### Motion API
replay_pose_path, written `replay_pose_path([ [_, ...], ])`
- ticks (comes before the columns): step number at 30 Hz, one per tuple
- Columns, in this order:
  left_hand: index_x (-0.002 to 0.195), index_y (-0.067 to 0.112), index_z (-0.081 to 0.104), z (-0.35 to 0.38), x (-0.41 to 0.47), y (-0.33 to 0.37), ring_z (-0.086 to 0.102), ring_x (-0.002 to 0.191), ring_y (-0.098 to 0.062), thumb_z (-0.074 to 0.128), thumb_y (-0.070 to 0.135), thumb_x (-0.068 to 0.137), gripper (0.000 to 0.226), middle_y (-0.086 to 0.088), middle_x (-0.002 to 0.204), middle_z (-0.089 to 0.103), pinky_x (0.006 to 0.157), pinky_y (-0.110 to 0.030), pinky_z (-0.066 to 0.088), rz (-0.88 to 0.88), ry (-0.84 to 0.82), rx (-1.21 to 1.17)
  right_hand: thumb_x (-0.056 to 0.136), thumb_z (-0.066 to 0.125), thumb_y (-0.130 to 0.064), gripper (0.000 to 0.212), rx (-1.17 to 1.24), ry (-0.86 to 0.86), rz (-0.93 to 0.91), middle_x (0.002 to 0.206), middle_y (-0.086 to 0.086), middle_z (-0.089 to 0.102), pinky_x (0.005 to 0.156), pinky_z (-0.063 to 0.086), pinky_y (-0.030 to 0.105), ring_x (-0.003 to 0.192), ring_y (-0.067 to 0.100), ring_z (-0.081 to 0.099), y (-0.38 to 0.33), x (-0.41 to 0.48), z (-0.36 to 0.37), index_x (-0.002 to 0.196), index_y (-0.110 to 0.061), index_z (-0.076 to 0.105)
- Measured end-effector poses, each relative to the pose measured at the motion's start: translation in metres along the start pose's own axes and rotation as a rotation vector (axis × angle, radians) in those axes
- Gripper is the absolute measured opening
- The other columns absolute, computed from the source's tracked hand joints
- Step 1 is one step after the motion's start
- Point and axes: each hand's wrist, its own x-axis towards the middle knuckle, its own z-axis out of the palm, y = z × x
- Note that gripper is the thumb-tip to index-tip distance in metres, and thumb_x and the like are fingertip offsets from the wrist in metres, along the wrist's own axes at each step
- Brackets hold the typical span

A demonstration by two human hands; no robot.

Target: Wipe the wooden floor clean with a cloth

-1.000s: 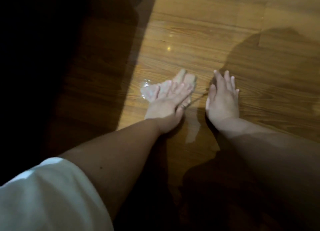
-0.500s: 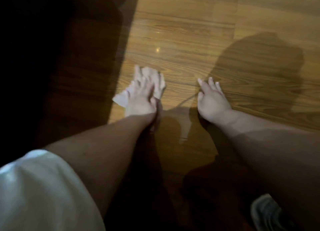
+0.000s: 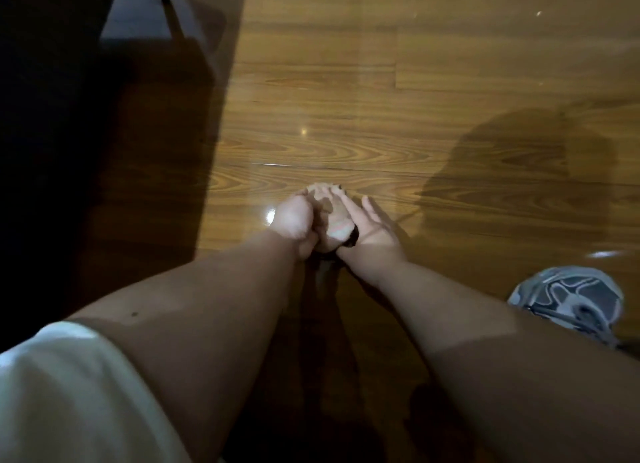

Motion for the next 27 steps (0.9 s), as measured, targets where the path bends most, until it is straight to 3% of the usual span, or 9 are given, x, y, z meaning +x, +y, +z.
replay_pose_path([
  [3, 0.09, 0.007, 0.06, 0.023, -0.012, 0.006, 0.064, 0.072, -0.023, 0.039, 0.011, 0.098, 0.023, -0.011, 0.081, 0.066, 0.076, -0.042, 0.054, -0.094, -0.123, 0.065, 0.082, 0.06, -0.022, 0.072, 0.116, 0.134, -0.02, 0.154, -0.002, 0.033, 0.097, 0.025, 0.01, 0.137, 0.015, 0.036, 0.0, 0.0, -0.023, 0.143, -0.05, 0.034],
  [5, 0.103, 0.005, 0.057, 0.036, -0.014, 0.011, 0.062, 0.079, -0.023, 0.036, 0.015, 0.102, 0.023, -0.011, 0.093, 0.061, 0.072, -0.037, 0.055, -0.058, -0.146, 0.165, 0.085, 0.059, -0.031, 0.041, 0.062, 0.259, 0.015, 0.129, 0.005, 0.055, 0.097, 0.035, 0.024, 0.12, 0.026, 0.049, 0.002, 0.0, -0.045, 0.126, -0.03, 0.056],
  [8, 0.118, 0.009, 0.047, 0.042, -0.015, 0.026, 0.068, 0.072, -0.024, 0.036, 0.013, 0.102, 0.02, -0.01, 0.103, 0.055, 0.058, -0.03, 0.058, -0.011, -0.065, 0.305, 0.082, 0.06, -0.029, 0.021, -0.014, 0.394, 0.149, 0.112, 0.012, 0.061, 0.087, 0.041, 0.032, 0.108, 0.032, 0.054, 0.018, 0.006, -0.079, 0.1, -0.018, 0.062],
  [11, 0.103, 0.007, 0.054, 0.031, -0.001, 0.034, 0.069, 0.088, -0.025, 0.043, 0.013, 0.1, 0.012, -0.008, 0.112, 0.059, 0.061, -0.028, 0.06, 0.072, 0.014, 0.404, 0.079, 0.067, -0.025, 0.033, -0.003, 0.484, 0.248, 0.124, 0.012, 0.058, 0.09, 0.045, 0.034, 0.115, 0.033, 0.054, 0.044, 0.024, -0.108, 0.111, -0.02, 0.061],
  [13, 0.094, 0.012, 0.057, 0.022, 0.006, 0.035, 0.068, 0.086, -0.021, 0.048, 0.015, 0.098, 0.01, -0.009, 0.106, 0.062, 0.065, -0.029, 0.059, 0.093, 0.036, 0.55, 0.085, 0.061, -0.026, 0.057, -0.242, 0.315, 0.234, 0.154, 0.01, 0.03, 0.109, 0.033, 0.036, 0.14, 0.031, 0.029, 0.063, 0.034, -0.112, 0.139, -0.03, 0.045],
  [16, 0.086, 0.018, 0.062, -0.006, 0.022, 0.028, 0.063, 0.075, -0.014, 0.053, 0.017, 0.094, 0.011, -0.008, 0.098, 0.066, 0.066, -0.027, 0.054, 0.238, 0.158, 1.036, 0.09, 0.055, -0.036, 0.071, -0.323, 0.041, 0.118, 0.163, 0.004, -0.005, 0.12, 0.006, 0.038, 0.149, 0.024, -0.008, 0.069, 0.037, -0.074, 0.151, -0.039, 0.019],
  [18, 0.107, 0.021, 0.065, -0.009, 0.036, 0.025, 0.063, 0.087, -0.018, 0.052, 0.024, 0.092, 0.02, -0.006, 0.107, 0.066, 0.077, -0.026, 0.048, 0.376, 0.208, 1.321, 0.092, 0.052, -0.044, 0.062, -0.279, 0.122, 0.061, 0.162, 0.005, 0.013, 0.12, 0.007, 0.033, 0.149, 0.022, 0.003, 0.061, 0.037, -0.049, 0.149, -0.031, 0.03],
  [21, 0.129, 0.026, 0.055, -0.014, 0.049, 0.023, 0.049, 0.122, -0.028, 0.053, 0.029, 0.089, 0.04, -0.006, 0.137, 0.049, 0.102, -0.033, 0.04, 0.454, 0.139, 1.582, 0.091, 0.058, -0.042, 0.056, -0.366, 0.207, -0.044, 0.144, 0.005, 0.044, 0.106, 0.031, 0.034, 0.137, 0.025, 0.032, 0.035, 0.023, -0.019, 0.14, -0.018, 0.046],
  [27, 0.141, 0.029, 0.039, -0.032, 0.066, 0.042, 0.028, 0.136, -0.034, 0.058, 0.024, 0.086, 0.058, -0.004, 0.156, 0.018, 0.108, -0.037, 0.03, 0.371, 0.162, 1.72, 0.093, 0.05, -0.013, 0.039, -0.263, 0.316, -0.04, 0.144, 0.007, 0.043, 0.108, 0.03, 0.035, 0.138, 0.024, 0.032, 0.061, 0.027, -0.055, 0.131, -0.015, 0.05],
])
